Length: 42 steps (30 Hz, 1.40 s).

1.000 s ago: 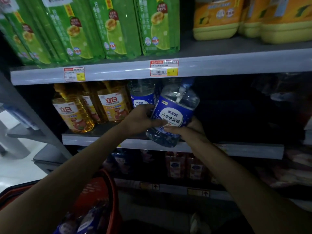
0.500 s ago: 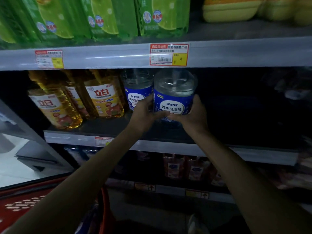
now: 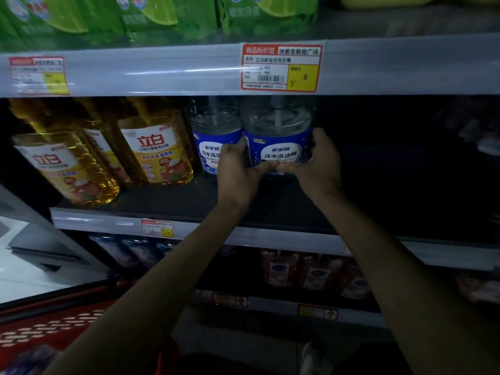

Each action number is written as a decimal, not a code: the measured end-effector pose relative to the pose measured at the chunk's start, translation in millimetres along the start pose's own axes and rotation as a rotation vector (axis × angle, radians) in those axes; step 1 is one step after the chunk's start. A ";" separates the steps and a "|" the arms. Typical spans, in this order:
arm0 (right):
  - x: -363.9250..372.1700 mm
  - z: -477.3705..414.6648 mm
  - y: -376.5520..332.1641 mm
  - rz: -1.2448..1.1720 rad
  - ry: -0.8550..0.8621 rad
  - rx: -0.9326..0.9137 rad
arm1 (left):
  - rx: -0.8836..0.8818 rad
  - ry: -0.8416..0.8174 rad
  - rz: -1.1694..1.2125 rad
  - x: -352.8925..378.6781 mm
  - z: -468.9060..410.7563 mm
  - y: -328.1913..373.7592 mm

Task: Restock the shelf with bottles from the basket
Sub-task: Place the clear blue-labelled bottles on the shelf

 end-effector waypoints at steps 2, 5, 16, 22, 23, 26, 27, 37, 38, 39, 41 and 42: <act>-0.2 -2.7 1.1 -0.011 -0.004 0.012 | -0.015 0.018 -0.049 4.0 -1.1 -1.7; -0.2 -5.2 4.6 -0.036 -0.002 0.019 | -0.039 0.032 -0.088 10.1 -2.6 -6.6; 3.5 1.1 12.7 -0.049 -0.081 0.037 | -0.121 0.078 -0.183 19.1 10.6 -2.5; 2.8 7.9 10.6 -0.075 -0.087 0.065 | -0.144 0.111 -0.158 21.4 15.6 2.8; 2.8 10.2 9.5 -0.073 -0.079 0.070 | -0.153 0.107 -0.148 21.3 17.2 2.4; 0.4 17.2 6.8 -0.057 -0.040 0.108 | -0.175 0.073 -0.127 18.0 24.0 3.1; -1.4 20.4 6.8 -0.050 -0.030 0.125 | -0.188 0.057 -0.120 14.4 27.1 7.3; -37.3 78.7 -5.1 0.272 -0.129 0.152 | -0.203 -0.158 -0.199 -30.3 67.0 39.7; -39.8 87.3 -8.5 0.295 -0.145 0.133 | -0.173 -0.181 -0.230 -36.2 71.5 46.2; -41.5 96.0 -12.4 0.324 -0.163 0.109 | -0.135 -0.204 -0.272 -42.5 75.9 53.1; -42.4 111.4 -17.1 0.400 -0.197 0.055 | -0.068 -0.251 -0.377 -56.1 85.5 66.4; -42.5 118.7 -19.3 0.437 -0.211 0.026 | -0.043 -0.270 -0.424 -63.8 90.8 72.1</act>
Point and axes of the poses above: each hand's wrist, its own z-axis away from the middle knuckle, its own x-axis out of the palm, y = z × x, the point moved 3 cm from there along -z, towards the middle knuckle, and after that the axes turned 15 degrees about x, right-handed, at the moved point
